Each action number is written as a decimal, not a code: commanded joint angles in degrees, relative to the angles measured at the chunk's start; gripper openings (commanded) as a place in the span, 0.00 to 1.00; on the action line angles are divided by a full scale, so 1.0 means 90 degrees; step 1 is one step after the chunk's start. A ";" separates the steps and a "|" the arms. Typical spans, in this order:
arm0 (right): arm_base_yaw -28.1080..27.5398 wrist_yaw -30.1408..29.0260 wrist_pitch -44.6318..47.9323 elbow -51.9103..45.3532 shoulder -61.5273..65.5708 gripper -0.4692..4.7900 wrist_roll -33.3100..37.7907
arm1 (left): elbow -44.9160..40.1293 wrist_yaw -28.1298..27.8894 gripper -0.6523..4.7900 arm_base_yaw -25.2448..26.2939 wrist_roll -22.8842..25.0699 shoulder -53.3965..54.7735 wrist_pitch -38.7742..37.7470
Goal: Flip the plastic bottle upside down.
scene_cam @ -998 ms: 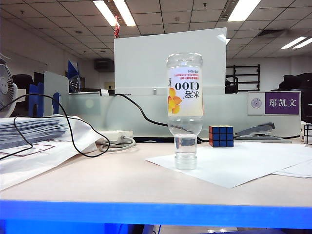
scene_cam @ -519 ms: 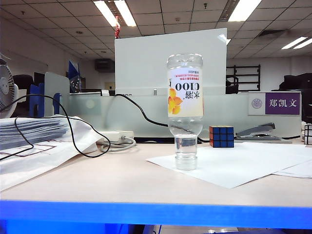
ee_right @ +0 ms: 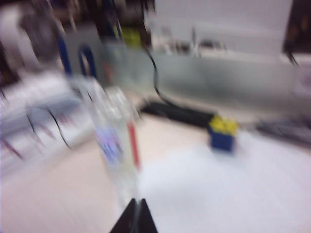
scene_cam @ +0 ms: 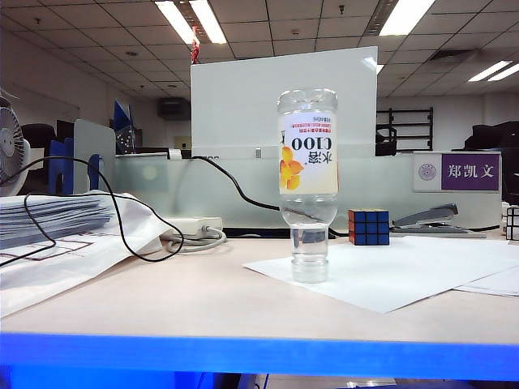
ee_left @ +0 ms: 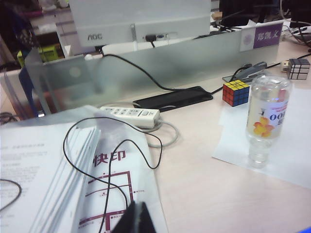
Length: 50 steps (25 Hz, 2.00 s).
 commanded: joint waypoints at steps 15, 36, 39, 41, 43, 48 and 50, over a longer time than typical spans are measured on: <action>-0.0002 -0.0459 0.4716 -0.2579 -0.0005 0.07 0.0194 | -0.2698 0.0869 0.11 0.0000 -0.0750 -0.0381 0.3053; 0.0000 -0.0505 0.3111 -0.2579 -0.0015 0.07 0.0338 | -0.4235 0.0988 0.11 0.0000 -0.1583 -0.0396 0.4194; 0.0000 -0.0505 0.3113 -0.2579 -0.0015 0.07 0.0338 | -0.4235 0.0986 0.11 0.0000 -0.1583 -0.0393 0.4192; 0.0000 -0.0505 0.3111 -0.2579 -0.0015 0.07 0.0338 | -0.4235 0.0986 0.11 0.0000 -0.1583 -0.0396 0.4192; 0.0000 -0.0505 0.3111 -0.2579 -0.0015 0.07 0.0338 | -0.4235 0.0986 0.11 0.0000 -0.1583 -0.0393 0.4192; 0.0000 -0.0505 0.3111 -0.2579 -0.0015 0.07 0.0338 | -0.4235 0.0814 0.11 0.0148 -0.1049 -0.0430 0.4150; 0.0000 -0.0503 0.3111 -0.2579 -0.0015 0.07 0.0338 | -0.4240 0.0816 0.11 0.0542 -0.0719 -0.0481 0.3983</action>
